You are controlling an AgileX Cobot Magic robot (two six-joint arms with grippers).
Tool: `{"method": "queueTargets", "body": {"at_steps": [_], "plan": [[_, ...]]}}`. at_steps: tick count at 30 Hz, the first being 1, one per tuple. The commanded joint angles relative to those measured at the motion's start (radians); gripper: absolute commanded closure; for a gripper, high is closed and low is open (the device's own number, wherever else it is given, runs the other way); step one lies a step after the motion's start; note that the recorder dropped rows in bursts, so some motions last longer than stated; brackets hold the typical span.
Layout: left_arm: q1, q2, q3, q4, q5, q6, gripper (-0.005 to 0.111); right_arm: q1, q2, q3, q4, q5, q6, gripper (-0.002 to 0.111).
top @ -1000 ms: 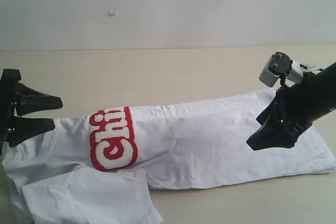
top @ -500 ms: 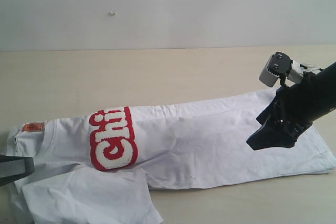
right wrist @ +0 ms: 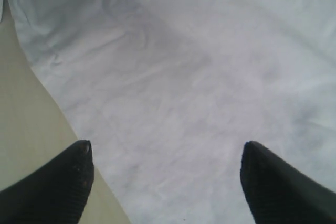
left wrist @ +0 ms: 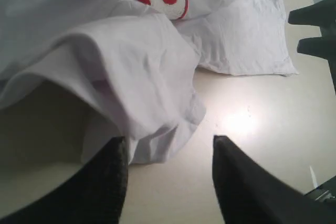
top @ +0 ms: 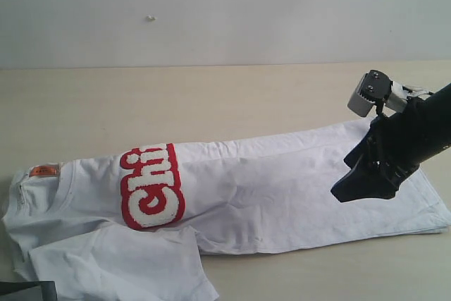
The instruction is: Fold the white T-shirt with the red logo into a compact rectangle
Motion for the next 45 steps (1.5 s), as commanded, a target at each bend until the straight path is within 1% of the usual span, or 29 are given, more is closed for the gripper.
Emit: {"method": "queueTargets", "body": {"at_steps": [1,6,11,13,18,21,23,27,29,31,34,36,38,39,40,42,45], "plan": [[0.001,-0.005,0.004,-0.021,-0.036,0.022,0.058,-0.003,0.000,-0.006,0.009,0.010,-0.007,0.034],[0.001,-0.005,0.004,-0.019,-0.094,0.029,0.058,-0.003,0.000,-0.006,0.008,0.018,-0.007,0.034],[0.001,-0.005,0.004,-0.019,-0.099,0.029,0.058,-0.003,0.000,-0.006,0.032,0.018,-0.009,0.034],[0.001,0.001,0.004,-0.019,-0.098,0.018,0.060,-0.003,0.000,-0.006,0.038,0.018,-0.009,0.034],[0.001,0.055,0.004,-0.006,-0.085,-0.032,0.070,-0.003,0.000,-0.006,0.039,0.019,-0.009,0.034],[0.001,0.115,0.004,-0.006,-0.057,-0.032,0.071,-0.003,0.000,-0.006,0.039,0.019,-0.009,0.034],[0.001,0.152,-0.018,-0.006,-0.042,-0.032,0.072,-0.003,0.000,-0.006,0.039,0.015,-0.009,0.034],[0.001,0.253,-0.089,0.034,-0.013,-0.028,0.088,-0.003,0.000,-0.006,0.039,0.015,-0.009,0.034],[0.001,0.308,-0.111,0.052,-0.017,-0.025,0.091,-0.003,0.000,-0.006,0.039,0.015,-0.009,0.034],[0.001,0.351,-0.113,0.043,-0.040,0.001,0.088,-0.003,0.000,-0.006,0.039,0.015,-0.009,0.034],[0.001,0.409,-0.113,0.033,-0.085,0.039,0.080,-0.003,0.000,-0.006,0.039,0.005,-0.011,0.034],[0.001,0.445,-0.113,-0.017,-0.088,0.110,0.068,-0.003,0.000,-0.006,0.039,0.004,-0.011,0.034],[0.001,0.478,-0.115,-0.085,-0.079,0.175,0.054,-0.003,0.000,-0.006,0.039,0.004,-0.011,0.034],[0.001,0.490,-0.115,-0.120,-0.077,0.190,0.049,-0.003,0.000,-0.006,0.039,0.004,-0.011,0.034],[0.001,0.504,-0.115,-0.153,-0.077,0.218,0.049,-0.003,0.000,-0.006,0.039,0.004,-0.011,0.034],[0.001,0.531,-0.115,-0.218,-0.067,0.289,0.053,-0.003,0.000,-0.006,0.039,0.004,-0.011,0.034],[-0.015,0.571,-0.115,-0.333,-0.001,0.427,0.070,-0.003,0.000,-0.006,0.039,0.001,-0.011,0.034]]}}
